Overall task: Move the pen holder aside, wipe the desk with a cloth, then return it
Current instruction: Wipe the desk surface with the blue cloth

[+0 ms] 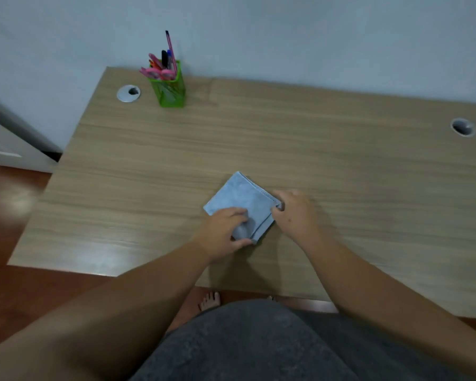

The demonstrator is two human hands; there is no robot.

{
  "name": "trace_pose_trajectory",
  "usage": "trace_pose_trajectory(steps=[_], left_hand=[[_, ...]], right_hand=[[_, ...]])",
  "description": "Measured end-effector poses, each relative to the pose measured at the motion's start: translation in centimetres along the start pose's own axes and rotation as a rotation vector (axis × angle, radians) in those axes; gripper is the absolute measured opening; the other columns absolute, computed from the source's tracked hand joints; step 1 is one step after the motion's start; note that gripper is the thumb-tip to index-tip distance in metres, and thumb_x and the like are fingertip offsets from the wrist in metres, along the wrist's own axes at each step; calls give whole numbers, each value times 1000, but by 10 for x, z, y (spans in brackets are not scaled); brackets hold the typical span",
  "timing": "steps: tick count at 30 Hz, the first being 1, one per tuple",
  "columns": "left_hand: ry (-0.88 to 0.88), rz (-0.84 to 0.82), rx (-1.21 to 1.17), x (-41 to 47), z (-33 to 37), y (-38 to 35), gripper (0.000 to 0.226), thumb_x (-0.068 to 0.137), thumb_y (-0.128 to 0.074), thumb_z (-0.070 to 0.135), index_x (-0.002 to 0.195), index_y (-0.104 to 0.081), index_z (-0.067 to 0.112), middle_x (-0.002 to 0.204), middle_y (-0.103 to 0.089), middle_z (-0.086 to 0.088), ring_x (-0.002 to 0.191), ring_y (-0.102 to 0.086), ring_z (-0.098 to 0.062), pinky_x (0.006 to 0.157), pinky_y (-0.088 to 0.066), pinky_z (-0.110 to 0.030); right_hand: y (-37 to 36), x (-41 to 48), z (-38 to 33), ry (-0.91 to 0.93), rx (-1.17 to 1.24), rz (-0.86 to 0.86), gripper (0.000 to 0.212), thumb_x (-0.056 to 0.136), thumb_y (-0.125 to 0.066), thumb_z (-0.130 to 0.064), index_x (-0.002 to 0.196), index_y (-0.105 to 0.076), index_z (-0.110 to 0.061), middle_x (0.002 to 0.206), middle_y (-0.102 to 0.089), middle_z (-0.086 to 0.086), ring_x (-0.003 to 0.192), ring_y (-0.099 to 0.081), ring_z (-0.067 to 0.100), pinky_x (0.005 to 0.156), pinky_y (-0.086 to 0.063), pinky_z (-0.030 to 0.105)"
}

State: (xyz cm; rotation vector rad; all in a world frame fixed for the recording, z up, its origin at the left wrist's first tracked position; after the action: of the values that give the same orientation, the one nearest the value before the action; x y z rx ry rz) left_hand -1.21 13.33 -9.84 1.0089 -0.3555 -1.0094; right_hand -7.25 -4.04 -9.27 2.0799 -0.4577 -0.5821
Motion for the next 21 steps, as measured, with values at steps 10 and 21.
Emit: trace_pose_trajectory(steps=[10, 21], left_hand=[[475, 191, -191, 31, -16, 27, 64, 84, -58, 15, 142, -32, 20, 137, -43, -10, 122, -46, -27, 99, -42, -37], [456, 216, -706, 35, -17, 64, 22, 82, -68, 29, 101, -69, 17, 87, -68, 3, 82, -63, -13, 72, -52, -27]], right_hand=[[3, -8, -2, -132, 74, 8, 14, 83, -56, -37, 84, -65, -26, 90, -65, 1, 87, -60, 23, 76, -49, 37], [56, -18, -43, 140, 334, 79, 17, 84, -65, -22, 97, -74, -18, 96, -62, -2, 85, -57, 14, 78, -45, 28]])
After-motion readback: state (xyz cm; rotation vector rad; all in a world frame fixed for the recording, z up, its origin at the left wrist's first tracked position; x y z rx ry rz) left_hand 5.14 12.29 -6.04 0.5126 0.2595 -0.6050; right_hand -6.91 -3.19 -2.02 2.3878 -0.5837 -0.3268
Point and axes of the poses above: each hand's wrist, its own x-axis towards the middle knuckle, its own y-axis out of the back of the hand, z = x × y, the point moved 5 cm from there along x, towards the middle knuckle
